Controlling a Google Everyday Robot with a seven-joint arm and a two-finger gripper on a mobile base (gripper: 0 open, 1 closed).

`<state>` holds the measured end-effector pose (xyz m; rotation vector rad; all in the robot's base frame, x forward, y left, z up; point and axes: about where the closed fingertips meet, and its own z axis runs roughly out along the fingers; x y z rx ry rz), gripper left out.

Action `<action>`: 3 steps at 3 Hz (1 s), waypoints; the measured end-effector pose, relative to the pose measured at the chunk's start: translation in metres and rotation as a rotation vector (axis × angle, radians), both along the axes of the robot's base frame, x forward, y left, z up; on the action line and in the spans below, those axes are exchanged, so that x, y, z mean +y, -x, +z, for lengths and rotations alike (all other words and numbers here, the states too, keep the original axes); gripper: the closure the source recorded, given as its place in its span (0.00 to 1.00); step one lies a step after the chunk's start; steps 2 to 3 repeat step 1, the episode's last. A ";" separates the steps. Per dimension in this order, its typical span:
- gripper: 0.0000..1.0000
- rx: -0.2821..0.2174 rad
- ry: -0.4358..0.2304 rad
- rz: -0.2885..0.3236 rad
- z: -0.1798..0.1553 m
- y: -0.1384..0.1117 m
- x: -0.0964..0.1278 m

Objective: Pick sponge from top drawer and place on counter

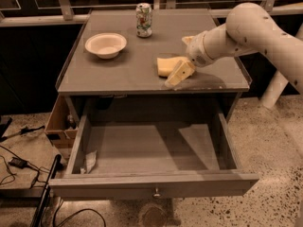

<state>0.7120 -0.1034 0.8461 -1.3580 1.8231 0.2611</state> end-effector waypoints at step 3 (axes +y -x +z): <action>0.00 0.000 0.000 0.000 0.000 0.000 0.000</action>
Offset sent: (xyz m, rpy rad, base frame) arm 0.0000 0.0000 0.0000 0.0000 0.0000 0.0000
